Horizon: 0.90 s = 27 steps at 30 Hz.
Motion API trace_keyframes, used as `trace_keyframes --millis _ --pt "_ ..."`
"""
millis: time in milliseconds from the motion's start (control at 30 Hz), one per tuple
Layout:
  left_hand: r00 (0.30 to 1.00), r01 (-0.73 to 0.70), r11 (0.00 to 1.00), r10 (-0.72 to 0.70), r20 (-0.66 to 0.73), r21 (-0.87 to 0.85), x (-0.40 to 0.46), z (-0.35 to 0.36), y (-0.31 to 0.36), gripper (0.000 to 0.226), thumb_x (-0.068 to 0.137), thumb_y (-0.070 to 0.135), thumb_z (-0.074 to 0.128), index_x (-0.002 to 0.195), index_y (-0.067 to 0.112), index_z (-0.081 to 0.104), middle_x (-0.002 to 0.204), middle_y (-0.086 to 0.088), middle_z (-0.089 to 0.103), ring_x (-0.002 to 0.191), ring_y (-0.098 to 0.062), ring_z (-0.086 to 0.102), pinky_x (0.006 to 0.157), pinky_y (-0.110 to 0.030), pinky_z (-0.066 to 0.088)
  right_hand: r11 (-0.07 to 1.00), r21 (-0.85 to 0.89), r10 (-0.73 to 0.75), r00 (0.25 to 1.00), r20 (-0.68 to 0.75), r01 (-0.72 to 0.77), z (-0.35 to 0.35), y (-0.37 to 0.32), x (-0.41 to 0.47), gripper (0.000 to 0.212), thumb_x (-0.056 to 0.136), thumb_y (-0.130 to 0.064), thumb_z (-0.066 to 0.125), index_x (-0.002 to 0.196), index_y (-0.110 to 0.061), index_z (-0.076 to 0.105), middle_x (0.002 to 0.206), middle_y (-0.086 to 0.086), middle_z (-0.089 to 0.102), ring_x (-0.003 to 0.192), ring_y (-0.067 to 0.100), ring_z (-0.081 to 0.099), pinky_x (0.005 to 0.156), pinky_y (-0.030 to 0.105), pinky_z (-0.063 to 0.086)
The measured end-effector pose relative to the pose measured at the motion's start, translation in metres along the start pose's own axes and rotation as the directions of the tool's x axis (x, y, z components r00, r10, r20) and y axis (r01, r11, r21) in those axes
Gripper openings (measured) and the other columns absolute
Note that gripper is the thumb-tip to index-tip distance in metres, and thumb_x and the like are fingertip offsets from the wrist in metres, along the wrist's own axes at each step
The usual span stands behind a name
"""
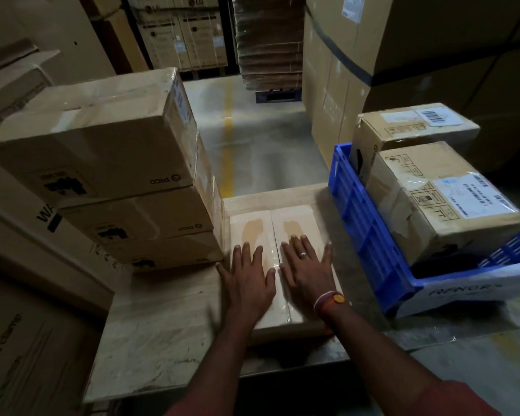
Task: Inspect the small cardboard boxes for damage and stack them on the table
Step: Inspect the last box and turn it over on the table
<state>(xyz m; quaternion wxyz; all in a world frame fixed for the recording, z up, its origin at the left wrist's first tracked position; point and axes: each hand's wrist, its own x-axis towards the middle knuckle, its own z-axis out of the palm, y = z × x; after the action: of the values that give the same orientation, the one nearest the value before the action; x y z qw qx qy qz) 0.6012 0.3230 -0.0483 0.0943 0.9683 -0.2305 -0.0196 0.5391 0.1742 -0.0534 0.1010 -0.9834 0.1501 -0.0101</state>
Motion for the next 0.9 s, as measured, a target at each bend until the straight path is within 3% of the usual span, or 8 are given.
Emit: trace_keyframes --millis 133,333,400,500,667,800,900 --pt "0.999 -0.037 0.999 0.037 0.004 0.008 0.002 0.02 -0.012 0.073 0.096 0.063 0.008 0.162 0.035 0.009 0.171 -0.001 -0.006 0.157 -0.023 -0.009 0.12 -0.066 0.009 0.999 -0.031 -0.018 0.999 -0.035 0.017 0.012 0.003 -0.003 0.062 0.106 -0.051 0.015 0.164 -0.029 0.017 0.171 -0.001 0.011 0.159 0.021 0.002 0.119 0.071 -0.004" --pt "0.998 -0.058 0.998 0.059 -0.029 0.01 -0.009 0.022 -0.012 0.07 0.099 0.061 0.013 0.163 0.032 0.009 0.17 -0.001 -0.008 0.157 -0.023 -0.009 0.121 -0.061 0.016 0.999 -0.028 -0.016 0.998 0.067 0.018 0.009 0.003 -0.004 0.08 0.091 -0.058 -0.008 0.164 -0.029 0.008 0.172 0.0 0.003 0.159 0.023 -0.004 0.118 0.073 -0.006" --pt "0.998 -0.053 0.999 0.053 -0.036 0.011 -0.022 0.021 -0.011 0.071 0.099 0.062 0.012 0.163 0.032 0.012 0.17 -0.001 -0.006 0.157 -0.023 -0.009 0.121 -0.062 0.014 1.0 -0.017 -0.022 0.995 0.093 0.023 0.005 0.003 -0.01 0.076 0.095 -0.059 0.001 0.164 -0.029 0.014 0.172 0.0 0.007 0.159 0.023 0.001 0.116 0.075 -0.003" --pt "1.0 0.0 1.0 -0.001 0.018 0.011 -0.028 0.016 -0.007 0.073 0.096 0.065 0.007 0.162 0.034 0.013 0.171 0.0 -0.005 0.157 -0.023 -0.009 0.119 -0.069 0.006 1.0 0.021 -0.012 0.999 0.04 0.012 -0.004 0.0 -0.001 0.06 0.105 -0.052 0.03 0.161 -0.03 0.027 0.169 0.0 0.024 0.157 0.021 0.017 0.114 0.078 0.003" --pt "0.999 0.011 1.0 -0.011 0.032 -0.002 0.012 0.004 0.004 0.079 0.091 0.064 0.002 0.161 0.031 0.016 0.171 0.0 0.002 0.157 -0.02 -0.009 0.116 -0.071 -0.005 0.999 -0.03 -0.035 0.994 0.107 0.039 0.0 0.003 0.021 0.065 0.107 -0.055 0.016 0.165 -0.028 0.001 0.172 -0.005 -0.007 0.158 0.019 -0.011 0.116 0.074 -0.008" --pt "0.998 -0.047 0.997 0.044 0.047 0.065 0.019 0.017 -0.004 0.074 0.094 0.061 0.005 0.162 0.032 0.009 0.171 0.002 -0.002 0.157 -0.02 -0.01 0.116 -0.072 0.001 0.998 -0.054 -0.032 0.993 0.111 0.039 0.005 0.003 0.017 0.064 0.108 -0.052 0.018 0.165 -0.027 0.004 0.173 -0.005 -0.003 0.159 0.019 -0.01 0.116 0.074 -0.009" --pt "0.999 -0.047 0.996 0.045 0.021 0.072 0.023 0.01 -0.004 0.067 0.097 0.059 0.022 0.159 0.034 0.024 0.169 0.002 0.015 0.157 -0.02 0.005 0.116 -0.071 0.004 0.999 -0.032 -0.019 0.998 0.067 0.022 -0.005 0.0 0.029 0.058 0.108 -0.045 0.028 0.162 -0.024 0.024 0.171 -0.002 0.016 0.159 0.021 0.007 0.115 0.077 -0.003"
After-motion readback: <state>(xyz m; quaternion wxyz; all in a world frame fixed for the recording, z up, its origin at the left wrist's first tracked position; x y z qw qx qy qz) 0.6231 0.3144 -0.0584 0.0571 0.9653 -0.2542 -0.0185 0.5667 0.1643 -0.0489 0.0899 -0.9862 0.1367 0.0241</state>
